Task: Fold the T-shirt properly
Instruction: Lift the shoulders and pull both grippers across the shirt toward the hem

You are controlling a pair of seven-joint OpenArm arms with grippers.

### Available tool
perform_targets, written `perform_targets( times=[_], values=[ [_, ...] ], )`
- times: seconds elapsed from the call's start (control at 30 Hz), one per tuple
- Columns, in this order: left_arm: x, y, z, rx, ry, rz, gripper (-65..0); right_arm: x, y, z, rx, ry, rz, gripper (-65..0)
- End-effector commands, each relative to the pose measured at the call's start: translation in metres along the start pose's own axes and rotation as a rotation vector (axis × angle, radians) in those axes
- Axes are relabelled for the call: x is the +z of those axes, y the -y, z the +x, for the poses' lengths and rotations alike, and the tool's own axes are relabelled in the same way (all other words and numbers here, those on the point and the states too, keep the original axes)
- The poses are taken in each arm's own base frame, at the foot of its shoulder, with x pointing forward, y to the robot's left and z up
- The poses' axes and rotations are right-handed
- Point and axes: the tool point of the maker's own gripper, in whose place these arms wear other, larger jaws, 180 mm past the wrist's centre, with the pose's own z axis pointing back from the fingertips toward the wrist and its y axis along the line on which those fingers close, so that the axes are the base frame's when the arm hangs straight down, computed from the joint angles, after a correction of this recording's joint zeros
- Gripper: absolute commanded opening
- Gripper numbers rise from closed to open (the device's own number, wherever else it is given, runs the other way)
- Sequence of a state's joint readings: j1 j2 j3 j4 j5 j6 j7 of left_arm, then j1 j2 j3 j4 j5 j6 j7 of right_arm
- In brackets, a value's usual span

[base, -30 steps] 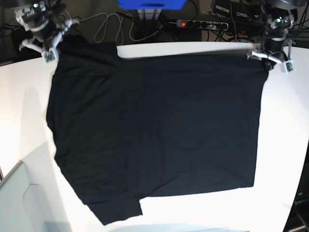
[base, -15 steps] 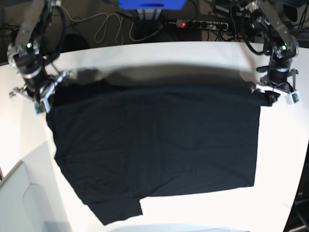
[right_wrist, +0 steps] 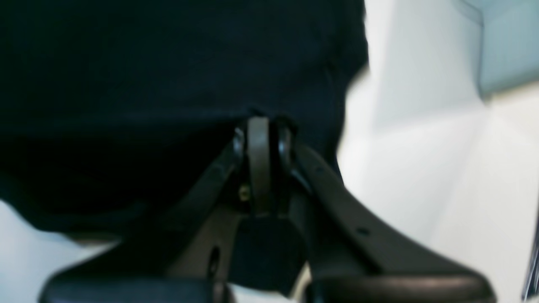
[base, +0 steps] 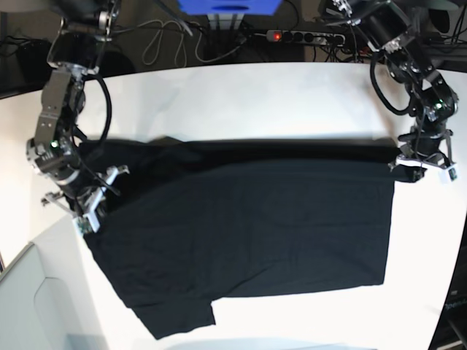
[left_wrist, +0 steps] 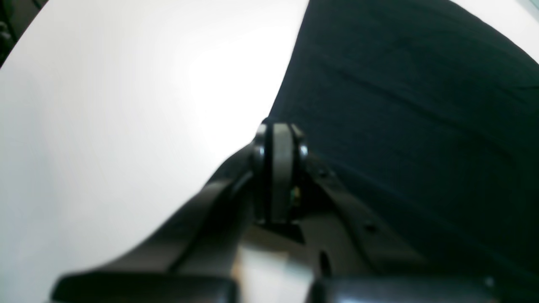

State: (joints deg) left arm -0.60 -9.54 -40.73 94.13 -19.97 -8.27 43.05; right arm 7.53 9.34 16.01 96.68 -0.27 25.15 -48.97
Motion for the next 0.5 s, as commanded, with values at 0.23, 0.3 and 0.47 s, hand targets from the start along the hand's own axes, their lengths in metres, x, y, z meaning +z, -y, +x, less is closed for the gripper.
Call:
perform_targets(
  times=[0.23, 0.3, 0.47],
  values=[
    [-0.004, -0.003, 0.007, 0.008, 0.028, -0.004, -65.0, -0.028, 0.009, 0.041, 0.053, 0.062, -0.001, -64.8],
    [-0.008, -0.001, 0.009, 0.019, 0.031, -0.008, -65.0, -0.033, 0.010, 0.042, 0.044, 0.063, 0.006, -64.8],
    [-0.017, 0.001, 0.012, 0.047, 0.030, -0.018, -65.0, -0.040, 0.012, 0.043, 0.031, 0.061, 0.013, -64.8]
  ],
)
